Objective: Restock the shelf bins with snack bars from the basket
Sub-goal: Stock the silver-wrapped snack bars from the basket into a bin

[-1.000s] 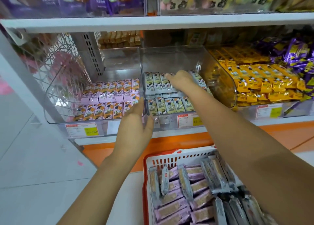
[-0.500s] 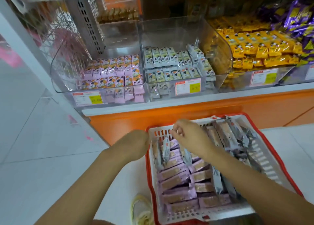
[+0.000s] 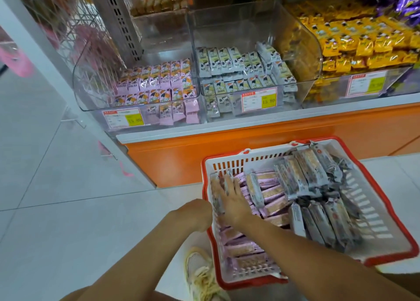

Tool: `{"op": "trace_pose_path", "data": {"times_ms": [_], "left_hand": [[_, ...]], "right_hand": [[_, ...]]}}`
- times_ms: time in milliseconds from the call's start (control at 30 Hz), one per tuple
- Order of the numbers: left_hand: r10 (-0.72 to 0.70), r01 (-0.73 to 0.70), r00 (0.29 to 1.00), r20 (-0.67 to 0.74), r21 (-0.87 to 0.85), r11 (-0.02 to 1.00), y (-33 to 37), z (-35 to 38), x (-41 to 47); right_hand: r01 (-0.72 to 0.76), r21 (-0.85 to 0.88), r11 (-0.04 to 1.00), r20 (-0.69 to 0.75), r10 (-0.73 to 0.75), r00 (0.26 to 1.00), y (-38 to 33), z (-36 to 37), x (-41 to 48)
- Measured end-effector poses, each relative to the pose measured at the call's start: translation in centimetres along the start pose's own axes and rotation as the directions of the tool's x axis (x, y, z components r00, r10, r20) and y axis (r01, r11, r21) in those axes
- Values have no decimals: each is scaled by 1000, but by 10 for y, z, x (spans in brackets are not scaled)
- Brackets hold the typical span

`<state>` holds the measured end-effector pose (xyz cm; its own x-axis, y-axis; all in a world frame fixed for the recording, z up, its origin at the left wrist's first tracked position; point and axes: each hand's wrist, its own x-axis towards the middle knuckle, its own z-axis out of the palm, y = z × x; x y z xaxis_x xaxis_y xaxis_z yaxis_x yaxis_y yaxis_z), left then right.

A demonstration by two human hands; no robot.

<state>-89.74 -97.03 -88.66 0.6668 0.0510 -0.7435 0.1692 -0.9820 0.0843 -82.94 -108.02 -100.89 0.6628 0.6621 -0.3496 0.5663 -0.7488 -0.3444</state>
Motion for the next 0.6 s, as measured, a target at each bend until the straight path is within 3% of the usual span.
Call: {"op": "trace_pose_path", "data": {"times_ms": [333,500,600], "left_hand": [[4,-3,1000,13,-69,998,2,-2,-1],[-28,30,999,17,-106,994,3,-5,-3],[-44,46,999,21,-126,991,3,-7,-4]], "right_hand": [[140,-94,986,-3,-141,990,20,2,-6],[128,-125,984,-74,-138,988,9,-18,-1],[177,-254,951,-3,-183,983,13,-19,0]]}}
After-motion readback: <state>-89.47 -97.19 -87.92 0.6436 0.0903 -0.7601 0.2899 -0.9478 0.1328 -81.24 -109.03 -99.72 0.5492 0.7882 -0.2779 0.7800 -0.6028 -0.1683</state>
